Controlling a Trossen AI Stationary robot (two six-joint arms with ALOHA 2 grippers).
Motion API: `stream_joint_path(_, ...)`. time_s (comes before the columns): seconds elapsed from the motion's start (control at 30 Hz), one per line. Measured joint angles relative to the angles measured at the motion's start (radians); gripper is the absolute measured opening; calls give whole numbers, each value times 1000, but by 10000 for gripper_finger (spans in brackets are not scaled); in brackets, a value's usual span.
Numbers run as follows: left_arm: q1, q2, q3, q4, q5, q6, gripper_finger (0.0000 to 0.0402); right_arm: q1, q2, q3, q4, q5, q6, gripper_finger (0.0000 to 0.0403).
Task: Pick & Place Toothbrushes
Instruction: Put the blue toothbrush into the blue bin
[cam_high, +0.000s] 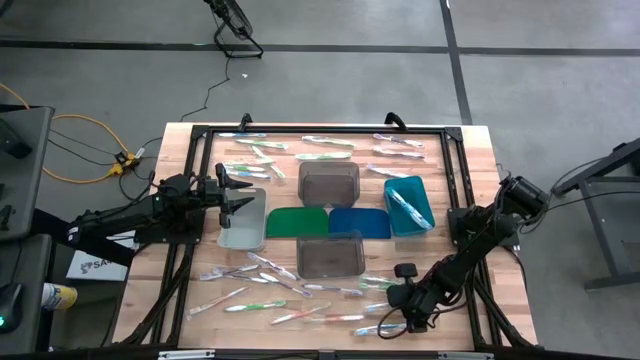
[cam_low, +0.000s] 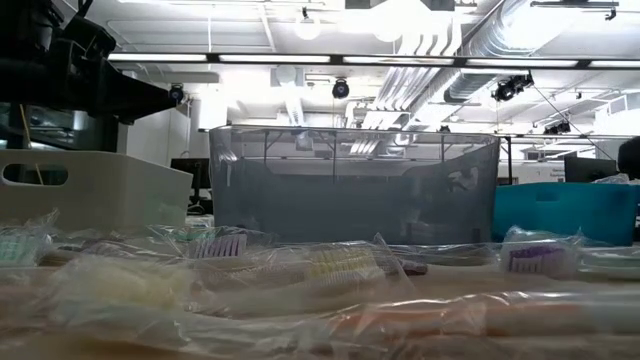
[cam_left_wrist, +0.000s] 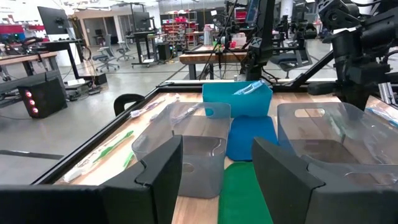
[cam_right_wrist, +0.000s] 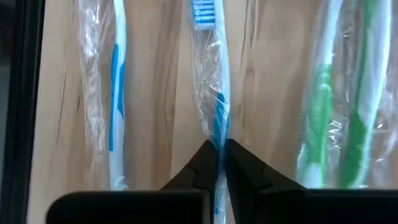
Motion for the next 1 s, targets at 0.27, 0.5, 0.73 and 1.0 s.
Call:
stream_joint_path(0.27, 0, 0, 0, 0, 0, 0, 187, -1, -81, -4, 2, -16, 78, 12)
stream_joint_path(0.5, 0, 0, 0, 0, 0, 0, 187, -25, -202, -3, -62, 6, 207, 11)
stream_joint_path(0.73, 0, 0, 0, 0, 0, 0, 187, -130, -385, -2, -299, 38, 325, 10)
stream_joint_path(1.0, 0, 0, 0, 0, 0, 0, 187, -328, -585, -2, -633, 50, 355, 10)
